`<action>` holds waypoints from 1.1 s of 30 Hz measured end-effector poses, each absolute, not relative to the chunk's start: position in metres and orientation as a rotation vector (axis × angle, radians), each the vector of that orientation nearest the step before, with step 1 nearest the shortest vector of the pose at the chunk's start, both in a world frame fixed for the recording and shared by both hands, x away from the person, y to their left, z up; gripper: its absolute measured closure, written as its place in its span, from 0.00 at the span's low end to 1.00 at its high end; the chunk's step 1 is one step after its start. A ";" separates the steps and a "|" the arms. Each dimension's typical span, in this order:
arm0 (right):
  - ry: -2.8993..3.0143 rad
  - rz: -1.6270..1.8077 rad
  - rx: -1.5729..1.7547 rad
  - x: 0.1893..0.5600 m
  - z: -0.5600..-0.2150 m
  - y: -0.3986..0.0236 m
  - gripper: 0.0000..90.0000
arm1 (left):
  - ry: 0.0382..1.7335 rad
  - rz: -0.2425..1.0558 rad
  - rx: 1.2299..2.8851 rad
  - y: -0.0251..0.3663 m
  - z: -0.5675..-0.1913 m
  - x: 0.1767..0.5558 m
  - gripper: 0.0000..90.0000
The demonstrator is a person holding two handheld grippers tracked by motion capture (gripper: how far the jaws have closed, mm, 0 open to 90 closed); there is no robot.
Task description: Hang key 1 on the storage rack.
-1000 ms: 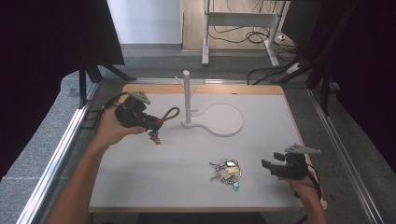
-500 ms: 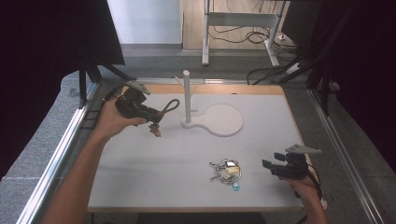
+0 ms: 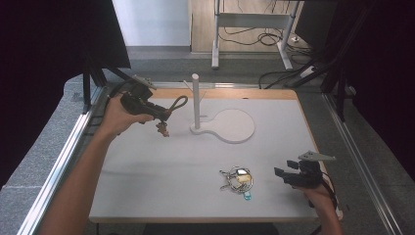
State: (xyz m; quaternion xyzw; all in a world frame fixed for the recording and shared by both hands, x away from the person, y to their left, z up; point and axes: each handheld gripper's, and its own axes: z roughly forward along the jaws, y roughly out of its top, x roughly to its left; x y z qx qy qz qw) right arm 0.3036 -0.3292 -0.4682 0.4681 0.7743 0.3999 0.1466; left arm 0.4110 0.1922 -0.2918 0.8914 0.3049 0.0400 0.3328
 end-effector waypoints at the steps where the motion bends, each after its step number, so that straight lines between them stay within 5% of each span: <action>1: 2.229 1.151 1.347 0.304 -0.468 -0.329 0.35 | 0.800 0.101 2.326 0.191 -0.292 0.413 0.74; 33: 2.222 1.157 1.350 0.303 -0.467 -0.332 0.35 | 0.878 0.093 2.283 0.195 -0.289 0.452 0.74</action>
